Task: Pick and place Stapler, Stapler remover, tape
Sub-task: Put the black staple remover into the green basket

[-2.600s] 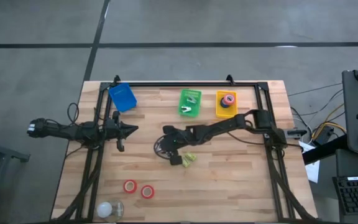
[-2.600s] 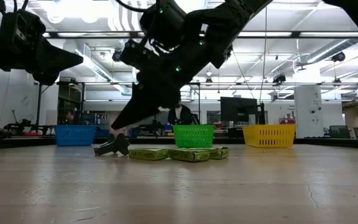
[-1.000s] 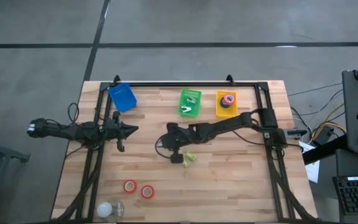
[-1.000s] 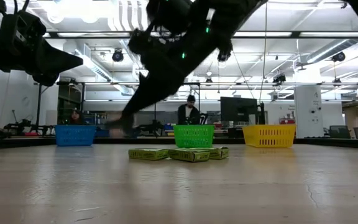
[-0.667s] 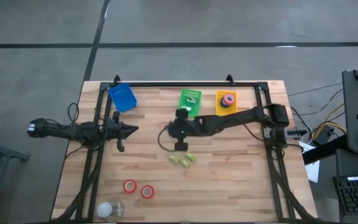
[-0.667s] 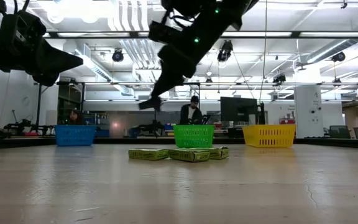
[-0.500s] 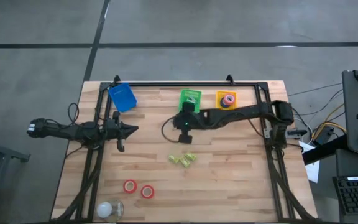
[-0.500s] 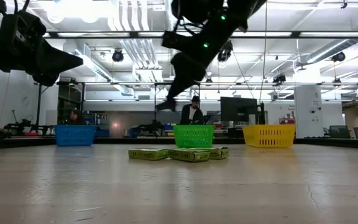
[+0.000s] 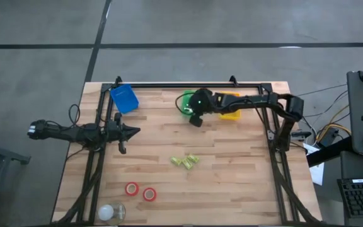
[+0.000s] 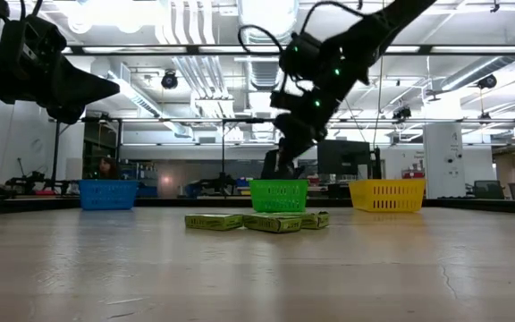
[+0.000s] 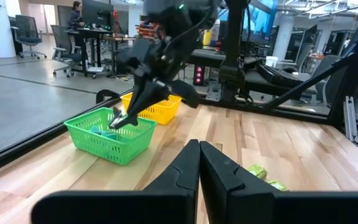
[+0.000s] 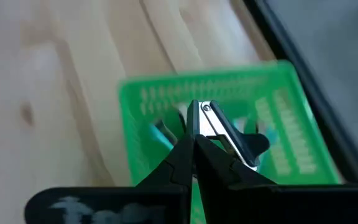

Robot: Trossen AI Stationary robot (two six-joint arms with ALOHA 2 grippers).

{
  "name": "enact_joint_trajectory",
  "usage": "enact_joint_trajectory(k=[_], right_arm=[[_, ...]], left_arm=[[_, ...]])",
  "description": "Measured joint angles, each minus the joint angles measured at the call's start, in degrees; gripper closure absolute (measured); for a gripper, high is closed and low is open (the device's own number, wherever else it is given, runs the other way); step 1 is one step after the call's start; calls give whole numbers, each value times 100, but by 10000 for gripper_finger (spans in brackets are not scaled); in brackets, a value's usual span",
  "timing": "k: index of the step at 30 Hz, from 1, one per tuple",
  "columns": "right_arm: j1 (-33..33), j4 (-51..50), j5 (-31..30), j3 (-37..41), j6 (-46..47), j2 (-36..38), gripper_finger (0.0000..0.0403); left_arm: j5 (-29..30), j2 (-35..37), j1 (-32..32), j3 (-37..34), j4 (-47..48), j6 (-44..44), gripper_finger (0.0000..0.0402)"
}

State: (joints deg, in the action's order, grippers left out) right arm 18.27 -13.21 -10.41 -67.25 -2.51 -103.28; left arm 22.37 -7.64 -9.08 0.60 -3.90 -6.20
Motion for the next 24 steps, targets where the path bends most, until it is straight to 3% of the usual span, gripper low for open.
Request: enact_joint_trajectory(k=[5,17,24], right_arm=[[222,15,64,216,434,-7,394],[207,591,198,602,467,-9,394],[172,591,190,576,537,-9,337]], left_arm=[[-2,0,2,2,2,-1,387],[-2,0,2,2,2,-2,387],[-2,0,0,0,4,0,387]])
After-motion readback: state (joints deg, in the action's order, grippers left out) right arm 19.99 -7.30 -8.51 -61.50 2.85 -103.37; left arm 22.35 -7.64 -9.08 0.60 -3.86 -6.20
